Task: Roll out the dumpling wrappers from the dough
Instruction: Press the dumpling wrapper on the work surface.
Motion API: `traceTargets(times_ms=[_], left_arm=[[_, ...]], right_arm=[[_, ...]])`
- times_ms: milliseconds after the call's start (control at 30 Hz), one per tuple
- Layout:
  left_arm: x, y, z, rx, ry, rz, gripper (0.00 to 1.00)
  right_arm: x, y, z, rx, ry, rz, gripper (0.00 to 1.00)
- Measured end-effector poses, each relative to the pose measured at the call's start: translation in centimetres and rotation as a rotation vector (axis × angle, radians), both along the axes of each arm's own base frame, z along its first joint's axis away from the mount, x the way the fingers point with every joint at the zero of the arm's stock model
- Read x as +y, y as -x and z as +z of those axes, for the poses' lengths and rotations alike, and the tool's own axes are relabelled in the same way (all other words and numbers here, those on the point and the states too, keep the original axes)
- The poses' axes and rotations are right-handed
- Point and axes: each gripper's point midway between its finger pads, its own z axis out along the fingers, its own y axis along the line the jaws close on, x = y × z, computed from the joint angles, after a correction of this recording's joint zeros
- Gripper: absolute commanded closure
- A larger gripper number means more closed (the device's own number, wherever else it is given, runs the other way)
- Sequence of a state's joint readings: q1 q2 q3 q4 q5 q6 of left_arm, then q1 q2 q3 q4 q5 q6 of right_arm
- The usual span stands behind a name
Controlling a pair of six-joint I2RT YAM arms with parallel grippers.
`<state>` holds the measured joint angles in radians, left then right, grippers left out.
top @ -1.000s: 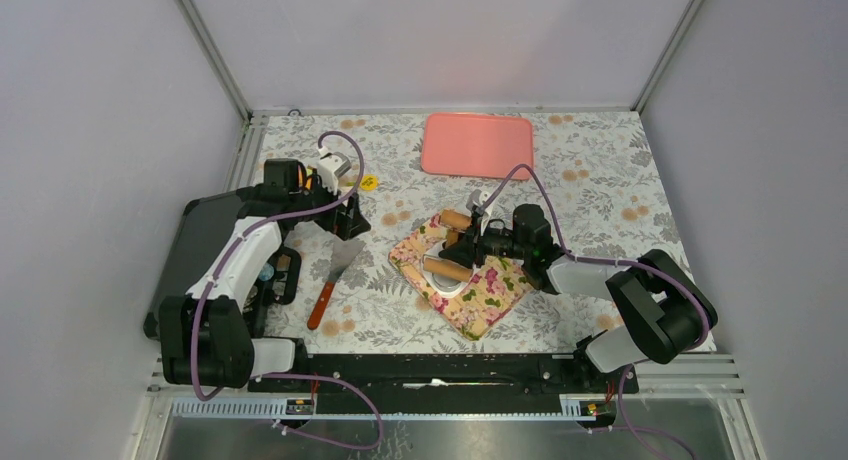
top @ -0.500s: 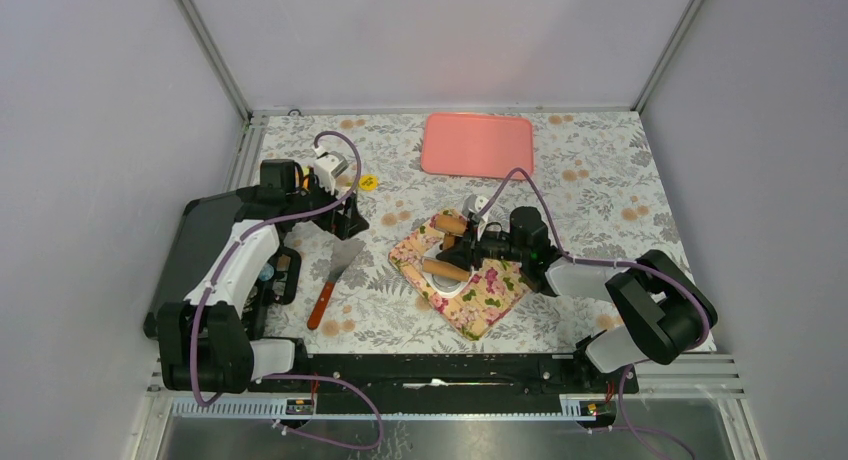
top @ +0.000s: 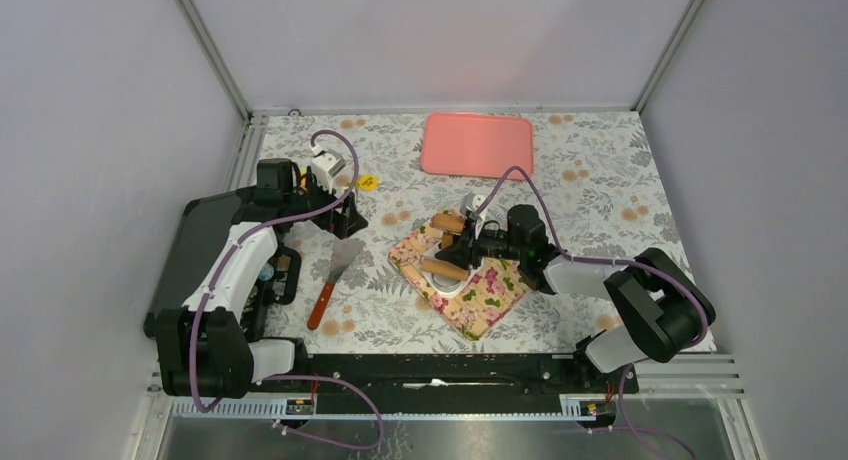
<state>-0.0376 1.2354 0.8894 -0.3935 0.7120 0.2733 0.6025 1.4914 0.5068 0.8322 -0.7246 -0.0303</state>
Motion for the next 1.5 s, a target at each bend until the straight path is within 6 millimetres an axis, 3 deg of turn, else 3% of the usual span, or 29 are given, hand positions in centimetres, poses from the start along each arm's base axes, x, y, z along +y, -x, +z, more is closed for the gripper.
traceTargets(times_ms=[1033,1500], left_arm=[[-0.1,0.4,0.3,-0.001,0.022,-0.003,0.01],[0.0,0.3,0.4,-0.003,0.025,0.001,0.01]], right_arm=[[-0.2,0.4,-1.0,-0.028,-0.004,0.006,1.00],[-0.3,0.7,0.2,-0.019,-0.013,0.013,1.00]])
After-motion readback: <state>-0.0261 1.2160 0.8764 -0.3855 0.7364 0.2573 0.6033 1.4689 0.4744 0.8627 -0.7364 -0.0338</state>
